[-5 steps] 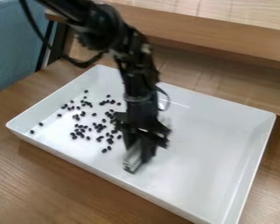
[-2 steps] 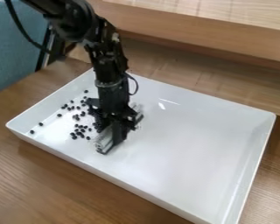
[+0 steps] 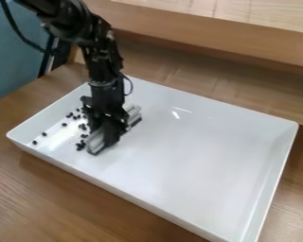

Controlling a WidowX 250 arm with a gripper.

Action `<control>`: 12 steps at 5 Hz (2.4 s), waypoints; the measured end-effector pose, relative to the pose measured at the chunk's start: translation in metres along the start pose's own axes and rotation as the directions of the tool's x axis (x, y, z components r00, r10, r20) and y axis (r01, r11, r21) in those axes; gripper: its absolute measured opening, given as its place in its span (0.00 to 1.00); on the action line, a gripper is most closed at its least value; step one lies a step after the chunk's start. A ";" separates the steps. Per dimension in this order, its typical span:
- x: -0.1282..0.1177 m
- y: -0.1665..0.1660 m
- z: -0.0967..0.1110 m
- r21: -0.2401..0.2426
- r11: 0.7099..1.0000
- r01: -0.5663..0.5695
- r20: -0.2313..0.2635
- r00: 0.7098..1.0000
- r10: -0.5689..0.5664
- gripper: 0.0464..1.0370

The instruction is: Sweep into pile

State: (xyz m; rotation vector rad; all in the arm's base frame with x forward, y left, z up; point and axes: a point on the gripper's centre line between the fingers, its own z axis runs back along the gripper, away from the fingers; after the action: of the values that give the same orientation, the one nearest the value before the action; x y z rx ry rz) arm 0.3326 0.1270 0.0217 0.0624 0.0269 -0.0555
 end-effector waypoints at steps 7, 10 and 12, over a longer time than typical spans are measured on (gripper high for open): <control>-0.021 0.040 0.009 -0.241 0.961 -0.133 -0.026 0.991 0.130 0.96; -0.018 0.043 0.089 -0.248 0.965 -0.092 0.121 0.985 0.125 0.96; -0.011 0.004 0.115 -0.203 0.978 0.038 0.129 0.992 -0.011 0.96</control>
State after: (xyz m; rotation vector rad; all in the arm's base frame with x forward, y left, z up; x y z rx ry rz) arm 0.3250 0.1243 0.1372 -0.1484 -0.0942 -0.0812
